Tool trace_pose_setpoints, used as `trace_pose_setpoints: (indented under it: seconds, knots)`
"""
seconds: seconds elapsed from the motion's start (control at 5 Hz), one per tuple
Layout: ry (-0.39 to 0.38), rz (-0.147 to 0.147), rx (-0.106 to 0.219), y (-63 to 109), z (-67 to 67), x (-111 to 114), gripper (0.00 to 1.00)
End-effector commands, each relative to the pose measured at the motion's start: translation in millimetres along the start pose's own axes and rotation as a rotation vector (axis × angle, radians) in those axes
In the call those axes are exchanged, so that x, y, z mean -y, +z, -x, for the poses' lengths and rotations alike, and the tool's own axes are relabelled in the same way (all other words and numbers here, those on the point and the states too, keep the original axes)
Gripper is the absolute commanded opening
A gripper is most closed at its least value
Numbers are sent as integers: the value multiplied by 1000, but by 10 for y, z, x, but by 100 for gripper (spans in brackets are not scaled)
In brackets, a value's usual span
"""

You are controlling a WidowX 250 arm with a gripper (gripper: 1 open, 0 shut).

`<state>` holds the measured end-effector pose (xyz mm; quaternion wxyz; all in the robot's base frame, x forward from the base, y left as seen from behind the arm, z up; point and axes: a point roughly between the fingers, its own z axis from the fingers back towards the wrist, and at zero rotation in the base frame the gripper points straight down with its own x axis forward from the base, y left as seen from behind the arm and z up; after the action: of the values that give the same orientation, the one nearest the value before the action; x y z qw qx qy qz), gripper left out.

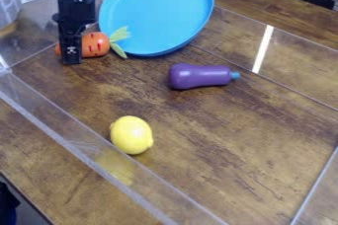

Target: Put the carrot on the blue tray

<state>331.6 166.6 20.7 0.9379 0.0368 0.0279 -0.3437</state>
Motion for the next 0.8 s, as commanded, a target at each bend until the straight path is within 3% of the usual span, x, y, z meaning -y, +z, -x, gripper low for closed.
trace_pose_setpoints:
  seconds: [0.0,0.4,0.6]
  knots:
    - [21,-43,14,142,71,-118,0]
    - [19,-45,9,94,77,-196,0]
    - [-1,-54,7,186,29,-147,0]
